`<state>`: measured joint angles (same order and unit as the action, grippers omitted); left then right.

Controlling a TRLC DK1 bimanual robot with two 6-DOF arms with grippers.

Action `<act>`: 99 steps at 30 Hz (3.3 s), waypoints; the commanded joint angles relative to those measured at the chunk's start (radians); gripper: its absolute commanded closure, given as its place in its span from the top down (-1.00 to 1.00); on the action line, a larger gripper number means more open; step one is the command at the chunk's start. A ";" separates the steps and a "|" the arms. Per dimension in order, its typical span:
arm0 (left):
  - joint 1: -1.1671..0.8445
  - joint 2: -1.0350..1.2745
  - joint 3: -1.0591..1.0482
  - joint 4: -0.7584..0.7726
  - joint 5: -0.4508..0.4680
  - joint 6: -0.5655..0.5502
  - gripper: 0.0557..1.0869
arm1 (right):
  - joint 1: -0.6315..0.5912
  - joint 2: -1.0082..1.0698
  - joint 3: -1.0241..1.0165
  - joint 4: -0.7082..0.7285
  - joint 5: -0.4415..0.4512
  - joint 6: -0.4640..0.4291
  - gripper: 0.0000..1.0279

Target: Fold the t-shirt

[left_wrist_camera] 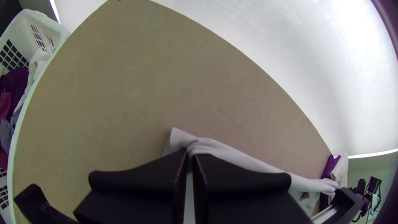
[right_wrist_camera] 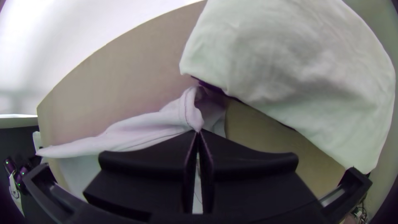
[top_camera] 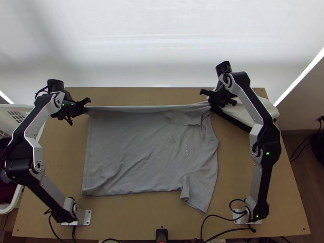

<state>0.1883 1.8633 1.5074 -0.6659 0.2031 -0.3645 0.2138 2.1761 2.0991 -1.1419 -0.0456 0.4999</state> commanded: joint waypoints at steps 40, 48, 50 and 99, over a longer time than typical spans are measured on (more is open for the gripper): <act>0.022 -0.291 -0.446 0.035 0.093 0.164 -0.27 | 0.091 -0.378 -0.643 0.194 0.020 -0.006 0.51; 0.045 -0.312 -0.429 -0.032 0.099 0.196 0.90 | 0.079 -0.546 -0.751 0.189 0.064 -0.004 0.80; 0.065 -0.331 -0.427 -0.026 0.119 0.197 0.90 | 0.084 -0.616 -0.797 0.180 0.062 -0.004 0.82; 0.080 -0.595 -0.349 -0.164 0.170 0.170 0.90 | 0.395 -1.004 -1.501 0.159 -0.183 0.146 -0.28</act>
<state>0.2749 1.2888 1.1469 -0.8181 0.3592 -0.1829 0.5938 1.1511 0.6270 -0.9939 -0.2184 0.6285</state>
